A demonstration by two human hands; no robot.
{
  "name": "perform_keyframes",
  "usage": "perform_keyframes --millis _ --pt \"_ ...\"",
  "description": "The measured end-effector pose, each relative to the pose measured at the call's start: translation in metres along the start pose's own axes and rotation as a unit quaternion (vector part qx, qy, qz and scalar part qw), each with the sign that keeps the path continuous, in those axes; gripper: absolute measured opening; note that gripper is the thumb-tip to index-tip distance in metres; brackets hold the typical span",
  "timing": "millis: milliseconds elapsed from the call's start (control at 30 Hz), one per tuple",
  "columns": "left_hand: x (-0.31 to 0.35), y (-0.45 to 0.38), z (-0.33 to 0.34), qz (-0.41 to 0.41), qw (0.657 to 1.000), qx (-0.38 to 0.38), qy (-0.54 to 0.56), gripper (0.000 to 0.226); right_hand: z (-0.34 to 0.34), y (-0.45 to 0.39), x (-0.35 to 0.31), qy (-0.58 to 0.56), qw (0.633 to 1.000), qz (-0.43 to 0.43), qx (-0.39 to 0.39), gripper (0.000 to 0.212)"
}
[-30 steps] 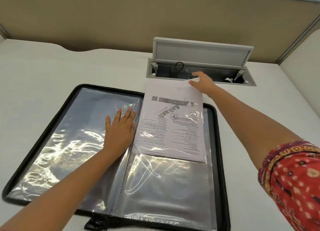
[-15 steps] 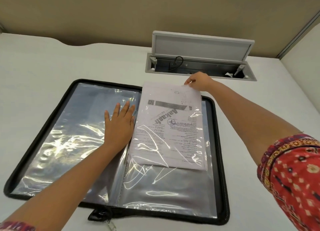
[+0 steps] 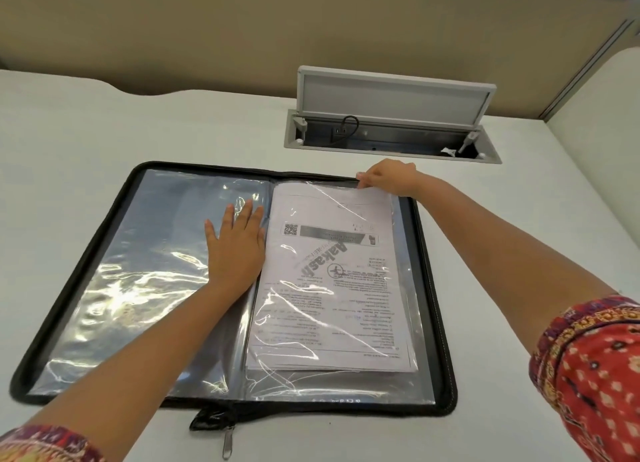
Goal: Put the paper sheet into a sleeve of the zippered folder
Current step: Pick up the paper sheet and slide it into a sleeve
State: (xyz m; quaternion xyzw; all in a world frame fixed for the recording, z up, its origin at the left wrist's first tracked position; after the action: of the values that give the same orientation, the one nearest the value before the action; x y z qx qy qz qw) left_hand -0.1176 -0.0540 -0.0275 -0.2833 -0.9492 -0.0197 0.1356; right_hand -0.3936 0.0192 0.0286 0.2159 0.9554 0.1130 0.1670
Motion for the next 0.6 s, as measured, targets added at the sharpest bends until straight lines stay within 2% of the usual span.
perform_keyframes --millis 100,233,467,600 --pt "0.000 0.000 0.001 0.000 1.000 -0.002 0.000 0.047 0.002 0.003 -0.009 0.064 0.998 0.016 -0.013 0.054" --pt "-0.001 0.000 0.001 0.000 1.000 -0.003 -0.002 0.047 0.010 0.005 -0.013 0.133 0.991 0.001 -0.028 0.045" --pt "-0.002 -0.001 0.002 0.003 1.000 0.004 0.007 0.047 0.008 0.011 -0.010 0.085 0.996 0.009 -0.024 0.041" --pt "-0.003 -0.001 0.003 0.003 1.000 0.008 0.004 0.047 -0.002 0.014 -0.004 0.058 0.997 0.021 0.056 0.032"
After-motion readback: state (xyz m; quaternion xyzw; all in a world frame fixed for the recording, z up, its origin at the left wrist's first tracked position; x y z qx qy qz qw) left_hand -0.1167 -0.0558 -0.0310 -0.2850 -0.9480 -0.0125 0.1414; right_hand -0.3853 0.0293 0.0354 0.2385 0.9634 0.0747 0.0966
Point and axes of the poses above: each hand's wrist, its own y-axis away from the middle knuckle, its own z-axis out of the palm, x = y × z, the point moved 6 cm from there along -y, towards the middle knuckle, and after that the axes turned 5 degrees about -z, right-handed, at the moved point
